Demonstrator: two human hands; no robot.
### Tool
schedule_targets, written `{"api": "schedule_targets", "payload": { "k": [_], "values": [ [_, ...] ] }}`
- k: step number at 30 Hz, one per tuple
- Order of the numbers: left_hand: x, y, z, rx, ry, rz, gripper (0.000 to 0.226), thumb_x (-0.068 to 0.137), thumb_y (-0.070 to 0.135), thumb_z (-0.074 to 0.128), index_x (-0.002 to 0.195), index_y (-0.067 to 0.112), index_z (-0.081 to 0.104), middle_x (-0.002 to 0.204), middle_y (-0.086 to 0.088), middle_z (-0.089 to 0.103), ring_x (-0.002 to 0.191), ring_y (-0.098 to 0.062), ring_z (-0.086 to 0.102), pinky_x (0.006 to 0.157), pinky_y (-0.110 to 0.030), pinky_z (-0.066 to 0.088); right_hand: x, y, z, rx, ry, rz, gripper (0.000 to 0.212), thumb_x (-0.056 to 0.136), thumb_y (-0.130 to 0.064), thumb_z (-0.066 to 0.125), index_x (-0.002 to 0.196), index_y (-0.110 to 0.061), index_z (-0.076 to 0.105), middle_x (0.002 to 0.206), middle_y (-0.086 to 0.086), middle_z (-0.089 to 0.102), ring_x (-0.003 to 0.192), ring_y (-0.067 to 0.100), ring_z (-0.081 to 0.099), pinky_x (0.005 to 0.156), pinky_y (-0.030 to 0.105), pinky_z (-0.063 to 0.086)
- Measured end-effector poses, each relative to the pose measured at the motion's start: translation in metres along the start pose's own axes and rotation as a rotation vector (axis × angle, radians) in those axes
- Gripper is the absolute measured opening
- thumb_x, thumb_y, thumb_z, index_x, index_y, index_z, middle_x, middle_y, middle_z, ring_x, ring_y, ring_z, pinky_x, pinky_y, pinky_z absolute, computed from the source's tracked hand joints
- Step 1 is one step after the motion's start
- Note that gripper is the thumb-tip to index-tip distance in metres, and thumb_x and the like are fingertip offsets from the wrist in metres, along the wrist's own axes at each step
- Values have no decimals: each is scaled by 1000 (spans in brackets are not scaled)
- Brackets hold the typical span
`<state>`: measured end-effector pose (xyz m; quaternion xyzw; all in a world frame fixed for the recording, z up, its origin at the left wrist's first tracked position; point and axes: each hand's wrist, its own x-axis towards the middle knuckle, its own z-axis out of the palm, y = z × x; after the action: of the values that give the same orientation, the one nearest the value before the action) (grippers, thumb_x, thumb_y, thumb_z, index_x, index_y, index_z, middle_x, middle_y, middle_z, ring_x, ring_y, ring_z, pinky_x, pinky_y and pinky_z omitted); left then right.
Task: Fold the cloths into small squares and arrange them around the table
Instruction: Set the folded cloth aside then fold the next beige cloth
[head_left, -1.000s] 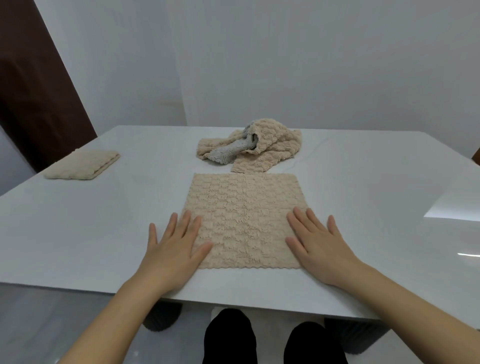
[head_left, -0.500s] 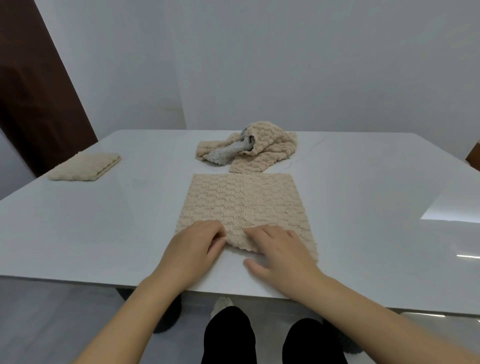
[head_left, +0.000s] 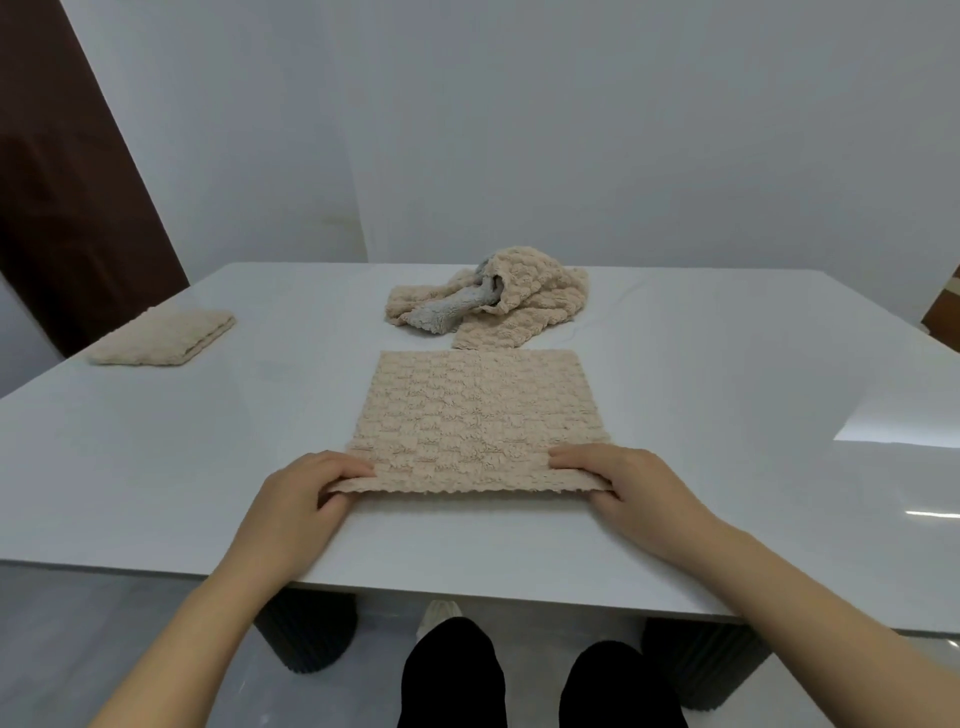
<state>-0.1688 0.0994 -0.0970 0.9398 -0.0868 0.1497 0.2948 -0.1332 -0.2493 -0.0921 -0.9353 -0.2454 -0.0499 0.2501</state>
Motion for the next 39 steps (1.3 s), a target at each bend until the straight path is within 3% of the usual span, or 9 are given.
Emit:
{"api": "schedule_targets", "payload": {
  "k": [9, 12, 15, 17, 20, 23, 29, 32, 39],
  "values": [
    [1, 10, -15, -142, -88, -143, 21, 91, 20, 64, 87, 38, 73, 82, 30, 68, 78, 14, 58, 66, -3, 38, -12, 11, -28, 271, -62, 65, 43, 96, -4, 54, 112, -41, 67, 117, -25, 65, 111, -15, 55, 98, 7, 38],
    [6, 11, -19, -184, -133, -160, 20, 90, 18, 65, 82, 35, 73, 72, 15, 68, 61, 1, 54, 63, -17, 40, -9, 15, -39, 325, -113, 93, 34, 95, -6, 57, 109, -32, 74, 102, -18, 73, 99, -4, 64, 90, 19, 46],
    [16, 12, -18, -285, -81, -174, 23, 89, 13, 67, 82, 34, 72, 75, 5, 71, 67, -18, 61, 69, -28, 43, 4, 22, -47, 401, -92, 155, 17, 90, -17, 61, 96, -26, 75, 80, 10, 67, 74, 13, 56, 73, 32, 42],
    [30, 14, -15, -341, 1, -184, 24, 89, 9, 66, 78, 29, 73, 77, 5, 72, 70, -13, 64, 70, -24, 47, 16, 23, -51, 454, -39, 174, 18, 86, -27, 63, 92, -12, 71, 75, 11, 58, 72, 17, 51, 71, 36, 43],
    [59, 18, -9, -387, 83, -221, 21, 91, 10, 62, 75, 19, 70, 67, 8, 67, 60, -2, 58, 56, -13, 43, 37, 25, -52, 512, 23, 223, 23, 95, -15, 58, 90, 8, 59, 74, 9, 49, 70, 18, 47, 65, 35, 44],
    [92, 16, 2, -364, 104, -265, 16, 93, 16, 58, 79, 12, 65, 69, -3, 63, 63, -12, 54, 59, -26, 42, 61, 31, -46, 567, 102, 331, 31, 96, -16, 53, 80, 9, 48, 73, 7, 43, 68, 17, 41, 65, 33, 36],
    [148, 11, 24, -149, 107, -347, 23, 90, 20, 51, 80, 0, 57, 72, -10, 60, 65, -23, 55, 59, -34, 42, 109, 45, -30, 353, 200, 472, 30, 93, -19, 52, 67, -7, 44, 64, 9, 48, 62, 24, 45, 60, 32, 34],
    [164, 3, 35, -33, 50, -404, 19, 86, 21, 51, 78, 7, 60, 73, -8, 65, 71, -27, 64, 67, -40, 52, 126, 51, -21, 257, 217, 535, 26, 88, -18, 50, 66, -4, 50, 68, 15, 65, 66, 35, 62, 61, 39, 52],
    [170, -6, 57, 214, 153, -350, 19, 87, 26, 50, 73, 15, 56, 67, 0, 59, 67, -24, 55, 54, -29, 37, 139, 58, 1, -82, 313, 562, 23, 90, -28, 49, 67, -27, 48, 72, -7, 58, 74, 24, 56, 57, 28, 34]
  ]
}}
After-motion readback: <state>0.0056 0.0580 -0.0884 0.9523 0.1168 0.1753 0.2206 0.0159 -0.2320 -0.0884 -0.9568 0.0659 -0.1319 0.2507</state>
